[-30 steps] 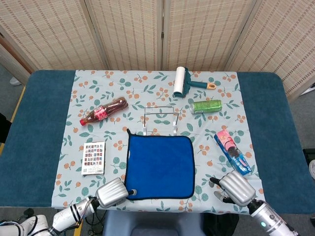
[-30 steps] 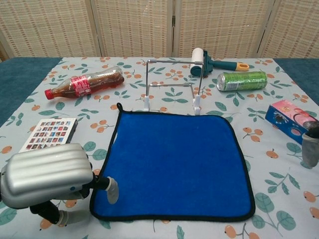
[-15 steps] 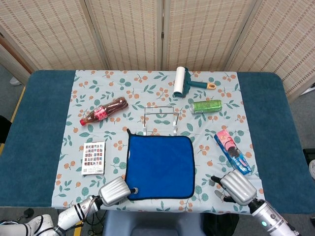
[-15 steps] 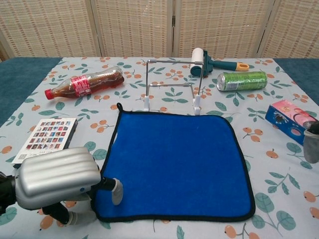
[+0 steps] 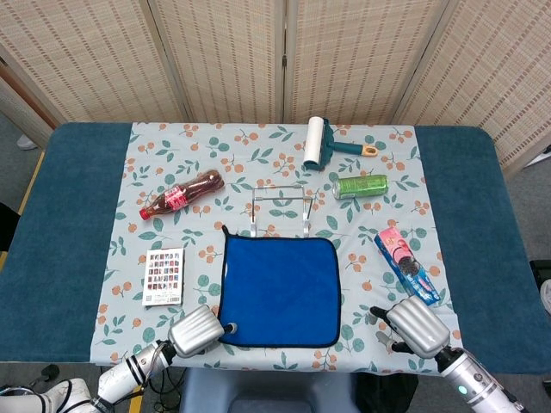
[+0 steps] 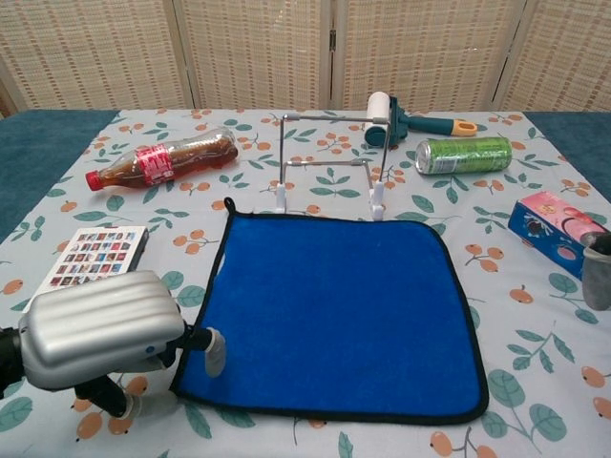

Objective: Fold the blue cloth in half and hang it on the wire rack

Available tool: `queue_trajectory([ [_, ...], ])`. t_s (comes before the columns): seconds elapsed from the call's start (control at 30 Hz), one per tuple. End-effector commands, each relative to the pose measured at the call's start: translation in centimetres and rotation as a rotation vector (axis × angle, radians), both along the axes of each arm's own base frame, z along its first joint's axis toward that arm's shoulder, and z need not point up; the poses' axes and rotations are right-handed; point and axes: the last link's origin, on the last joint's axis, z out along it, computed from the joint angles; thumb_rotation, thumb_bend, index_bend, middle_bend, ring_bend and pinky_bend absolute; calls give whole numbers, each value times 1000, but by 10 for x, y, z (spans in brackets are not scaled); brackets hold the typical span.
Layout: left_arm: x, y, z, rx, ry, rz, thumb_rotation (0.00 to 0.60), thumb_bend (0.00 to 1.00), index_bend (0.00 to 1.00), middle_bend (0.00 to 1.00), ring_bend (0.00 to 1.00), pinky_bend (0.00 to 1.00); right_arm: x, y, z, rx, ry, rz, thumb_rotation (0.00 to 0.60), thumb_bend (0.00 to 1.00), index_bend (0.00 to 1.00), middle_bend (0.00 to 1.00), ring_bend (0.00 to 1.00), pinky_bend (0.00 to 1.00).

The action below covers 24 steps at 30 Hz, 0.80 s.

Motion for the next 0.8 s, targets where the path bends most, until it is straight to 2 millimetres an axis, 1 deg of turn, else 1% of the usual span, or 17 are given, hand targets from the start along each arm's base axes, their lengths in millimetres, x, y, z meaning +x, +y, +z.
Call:
queue_trajectory([
  [0.03, -2, -2, 0, -7, 11, 5, 600, 326, 391, 993, 852, 945, 0, 0, 0, 0, -1, -1, 600, 331, 480, 893, 849, 940],
  [0.3, 0, -6, -3, -11, 4, 22, 600, 326, 390, 993, 852, 945, -1, 0, 1, -4, -3, -4, 600, 331, 480, 893, 849, 940],
  [0.5, 4, -5, -11, -22, 8, 27, 600, 325, 415, 993, 852, 945, -2, 1, 2, -9, -7, -9, 600, 331, 480, 893, 849, 940],
  [0.8, 9, -4, -13, -27, -16, 36, 600, 325, 494, 993, 852, 945, -3, 0, 3, -15, -10, -13, 600, 331, 480, 894, 849, 940],
])
